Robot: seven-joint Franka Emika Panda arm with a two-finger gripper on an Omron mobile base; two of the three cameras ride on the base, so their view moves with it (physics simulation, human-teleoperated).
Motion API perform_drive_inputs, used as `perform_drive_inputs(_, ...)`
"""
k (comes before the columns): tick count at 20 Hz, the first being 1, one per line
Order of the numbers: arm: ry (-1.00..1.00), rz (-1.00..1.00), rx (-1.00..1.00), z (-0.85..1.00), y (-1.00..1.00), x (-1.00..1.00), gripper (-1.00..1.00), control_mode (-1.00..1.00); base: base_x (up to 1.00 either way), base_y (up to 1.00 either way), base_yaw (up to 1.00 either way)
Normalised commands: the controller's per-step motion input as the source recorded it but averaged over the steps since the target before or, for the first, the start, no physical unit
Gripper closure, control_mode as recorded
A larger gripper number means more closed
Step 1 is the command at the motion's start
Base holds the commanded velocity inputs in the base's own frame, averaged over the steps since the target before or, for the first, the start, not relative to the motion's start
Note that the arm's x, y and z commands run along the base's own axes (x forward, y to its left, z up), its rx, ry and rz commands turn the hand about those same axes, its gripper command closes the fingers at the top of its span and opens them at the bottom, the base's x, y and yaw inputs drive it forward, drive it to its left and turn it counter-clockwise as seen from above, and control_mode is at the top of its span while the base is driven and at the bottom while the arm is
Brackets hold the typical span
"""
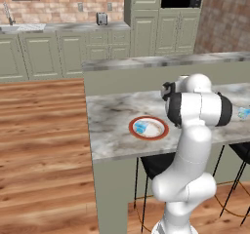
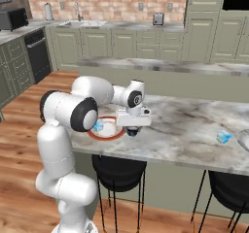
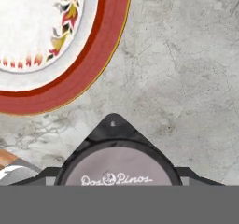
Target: Place two yogurt containers on each plate.
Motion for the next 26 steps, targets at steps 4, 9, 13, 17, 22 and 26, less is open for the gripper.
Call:
perform_drive_inputs(4,0.18,0.0,0.0,0.0,0.67,0.0,1.0,-1.0,0.0,0.0,0.0)
perform_drive_inputs(9,-0.04,-0.01,0.0,0.0,0.45,0.0,1.0,-1.0,0.0,0.0,0.0)
perform_drive_inputs(13,-0.26,-0.07,0.0,0.0,0.18,0.01,1.0,-1.0,0.0,0.0,0.0)
perform_drive_inputs(17,-0.3,-0.06,0.0,-0.01,0.15,0.02,1.0,-1.0,0.0,0.0,0.0)
perform_drive_inputs(22,-0.07,-0.09,0.0,-0.09,0.17,0.13,1.0,-1.0,0.0,0.0,0.0)
perform_drive_inputs(26,0.0,-0.08,0.0,-0.1,0.13,0.14,1.0,-1.0,0.0,0.0,0.0)
